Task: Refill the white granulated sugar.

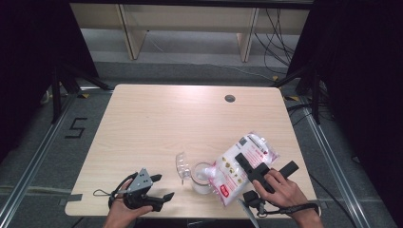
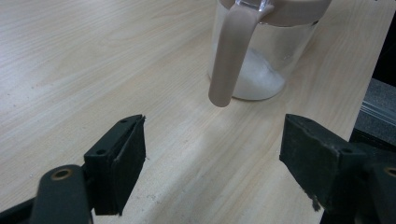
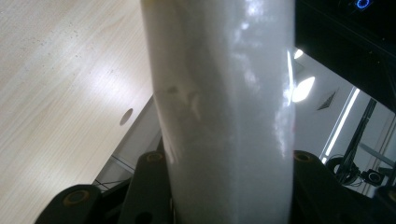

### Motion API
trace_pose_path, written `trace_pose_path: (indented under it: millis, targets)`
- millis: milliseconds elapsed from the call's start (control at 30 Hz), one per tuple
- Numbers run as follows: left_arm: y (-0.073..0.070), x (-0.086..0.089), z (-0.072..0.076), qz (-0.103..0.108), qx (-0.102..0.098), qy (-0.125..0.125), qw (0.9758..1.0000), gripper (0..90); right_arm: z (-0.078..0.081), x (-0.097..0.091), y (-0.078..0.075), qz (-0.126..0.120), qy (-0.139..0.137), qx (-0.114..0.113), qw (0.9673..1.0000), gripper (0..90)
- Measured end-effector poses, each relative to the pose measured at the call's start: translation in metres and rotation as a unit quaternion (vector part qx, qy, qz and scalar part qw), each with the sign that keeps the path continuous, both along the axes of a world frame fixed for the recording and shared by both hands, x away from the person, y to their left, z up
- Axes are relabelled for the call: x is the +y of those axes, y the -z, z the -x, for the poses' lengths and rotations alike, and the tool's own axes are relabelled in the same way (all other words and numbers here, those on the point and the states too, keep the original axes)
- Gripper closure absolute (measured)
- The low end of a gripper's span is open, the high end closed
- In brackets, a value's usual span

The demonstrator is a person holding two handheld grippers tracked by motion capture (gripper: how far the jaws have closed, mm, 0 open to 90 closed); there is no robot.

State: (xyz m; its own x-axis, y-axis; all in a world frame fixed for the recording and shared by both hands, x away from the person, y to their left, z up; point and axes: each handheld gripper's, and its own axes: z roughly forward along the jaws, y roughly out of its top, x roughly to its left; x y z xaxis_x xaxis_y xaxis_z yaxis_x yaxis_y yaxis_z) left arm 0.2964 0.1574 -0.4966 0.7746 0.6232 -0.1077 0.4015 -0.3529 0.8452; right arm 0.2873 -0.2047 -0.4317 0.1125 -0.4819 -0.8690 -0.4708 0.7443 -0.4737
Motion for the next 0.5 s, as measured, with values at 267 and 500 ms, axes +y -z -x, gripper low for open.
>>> trace_pose_path:
  millis: [267,500]
  targets:
    - [0.0005,-0.0007,0.0002,0.004,0.001,-0.001,1.0,22.0,-0.0001,0.0,0.0,0.0,0.0,0.0,1.0,66.5]
    - [0.0001,0.0,0.0001,0.001,0.0,0.0,1.0,22.1,0.0,0.0,-0.0001,0.001,0.0,0.0,1.0,66.6]
